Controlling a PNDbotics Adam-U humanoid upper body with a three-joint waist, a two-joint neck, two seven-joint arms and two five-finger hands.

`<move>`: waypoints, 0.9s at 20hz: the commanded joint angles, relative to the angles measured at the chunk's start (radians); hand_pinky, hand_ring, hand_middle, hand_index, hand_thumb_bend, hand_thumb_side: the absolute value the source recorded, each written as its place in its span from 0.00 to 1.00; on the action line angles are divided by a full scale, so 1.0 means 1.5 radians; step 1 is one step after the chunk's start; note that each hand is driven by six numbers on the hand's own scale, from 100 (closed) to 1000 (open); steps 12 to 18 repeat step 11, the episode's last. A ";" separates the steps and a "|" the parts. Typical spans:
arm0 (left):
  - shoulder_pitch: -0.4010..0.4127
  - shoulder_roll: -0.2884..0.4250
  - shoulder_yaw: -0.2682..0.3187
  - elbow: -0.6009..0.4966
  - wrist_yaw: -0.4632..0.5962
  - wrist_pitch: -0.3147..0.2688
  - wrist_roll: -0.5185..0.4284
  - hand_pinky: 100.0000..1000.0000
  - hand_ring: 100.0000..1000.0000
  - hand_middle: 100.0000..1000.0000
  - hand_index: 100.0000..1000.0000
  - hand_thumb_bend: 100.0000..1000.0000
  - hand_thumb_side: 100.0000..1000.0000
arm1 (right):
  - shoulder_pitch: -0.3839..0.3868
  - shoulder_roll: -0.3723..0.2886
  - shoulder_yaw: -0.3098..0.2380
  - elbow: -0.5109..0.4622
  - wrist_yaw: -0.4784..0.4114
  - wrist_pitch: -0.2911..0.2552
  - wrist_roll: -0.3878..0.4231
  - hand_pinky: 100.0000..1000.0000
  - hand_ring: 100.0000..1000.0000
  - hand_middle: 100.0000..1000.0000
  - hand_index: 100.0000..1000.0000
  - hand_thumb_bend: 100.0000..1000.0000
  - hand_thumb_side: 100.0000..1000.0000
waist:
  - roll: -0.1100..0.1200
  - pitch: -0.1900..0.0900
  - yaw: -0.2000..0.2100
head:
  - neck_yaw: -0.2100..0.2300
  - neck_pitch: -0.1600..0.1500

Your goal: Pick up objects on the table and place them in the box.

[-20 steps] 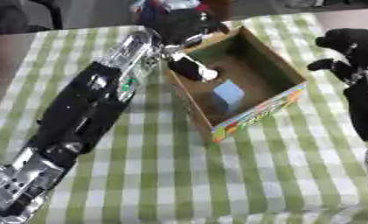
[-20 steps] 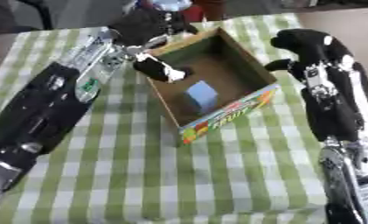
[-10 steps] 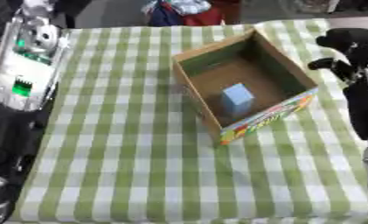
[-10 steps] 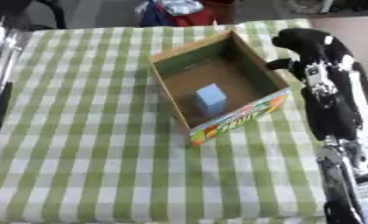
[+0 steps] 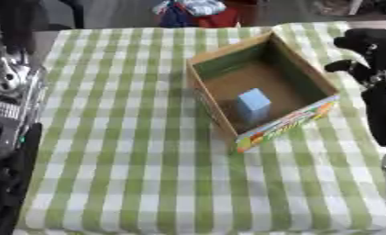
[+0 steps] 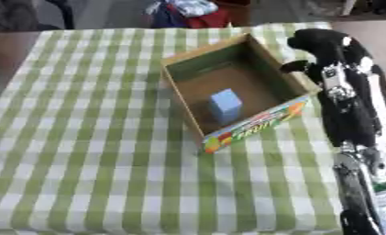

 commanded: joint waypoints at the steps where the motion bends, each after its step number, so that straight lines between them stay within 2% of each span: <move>1: 0.002 -0.003 0.008 -0.013 0.014 -0.004 0.009 0.66 0.57 0.60 0.77 0.00 0.61 | -0.006 -0.008 -0.005 -0.007 0.002 -0.001 -0.002 0.57 0.77 0.69 0.70 0.00 0.46 | 0.001 -0.010 0.001 | -0.002 0.003; 18: 0.014 -0.016 0.009 -0.013 0.024 -0.006 0.017 0.66 0.57 0.60 0.77 0.00 0.61 | -0.004 -0.011 -0.006 -0.009 0.000 -0.001 -0.002 0.57 0.77 0.69 0.70 0.00 0.46 | 0.005 -0.012 0.001 | -0.005 0.003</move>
